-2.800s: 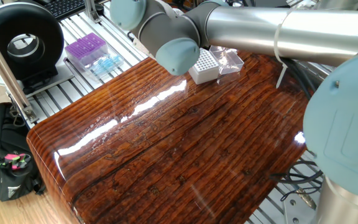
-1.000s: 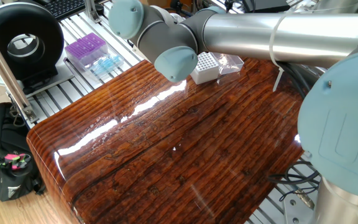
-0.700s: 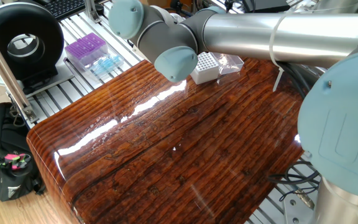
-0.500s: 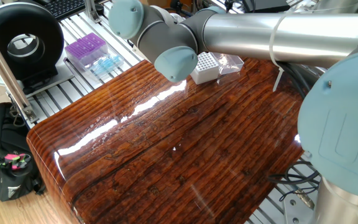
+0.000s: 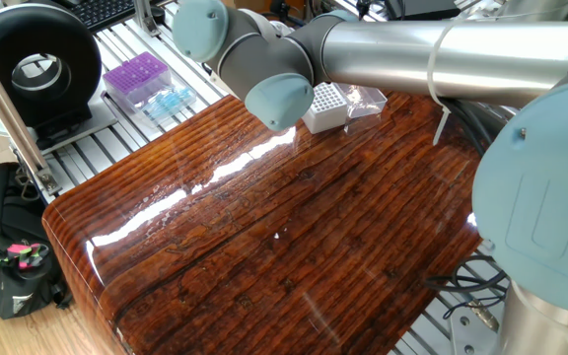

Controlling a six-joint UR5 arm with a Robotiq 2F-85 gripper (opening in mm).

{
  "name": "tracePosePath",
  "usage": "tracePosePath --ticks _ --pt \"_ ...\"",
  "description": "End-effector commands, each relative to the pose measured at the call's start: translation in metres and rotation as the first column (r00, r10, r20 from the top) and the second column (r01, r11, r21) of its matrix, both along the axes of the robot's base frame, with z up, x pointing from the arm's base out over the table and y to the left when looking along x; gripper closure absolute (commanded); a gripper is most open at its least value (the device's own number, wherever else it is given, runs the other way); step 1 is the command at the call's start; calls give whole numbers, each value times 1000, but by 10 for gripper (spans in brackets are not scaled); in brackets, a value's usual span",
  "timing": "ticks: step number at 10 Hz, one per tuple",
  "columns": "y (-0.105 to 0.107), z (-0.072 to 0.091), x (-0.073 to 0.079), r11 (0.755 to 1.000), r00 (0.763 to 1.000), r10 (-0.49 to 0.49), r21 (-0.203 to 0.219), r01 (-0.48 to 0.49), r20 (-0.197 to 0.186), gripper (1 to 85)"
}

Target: Insert a medium pipette tip into the holder for medium pipette tips

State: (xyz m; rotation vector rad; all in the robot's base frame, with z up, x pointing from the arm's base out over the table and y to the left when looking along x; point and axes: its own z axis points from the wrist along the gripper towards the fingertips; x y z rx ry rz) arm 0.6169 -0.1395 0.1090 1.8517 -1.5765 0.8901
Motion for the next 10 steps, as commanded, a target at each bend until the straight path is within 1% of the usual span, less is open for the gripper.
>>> tracePosePath --ticks 1,5,8,9,10 --pt "-1 -2 1 1000 1000 -5 5 5 8 847" --pt "-3 -1 4 1000 1000 -2 1 2 13 847" --pt "-2 -7 2 1000 1000 -11 12 11 9 847" --pt "-2 -8 0 1000 1000 -18 12 18 1 837" --pt "-2 -9 -4 1000 1000 -25 14 25 -7 797"
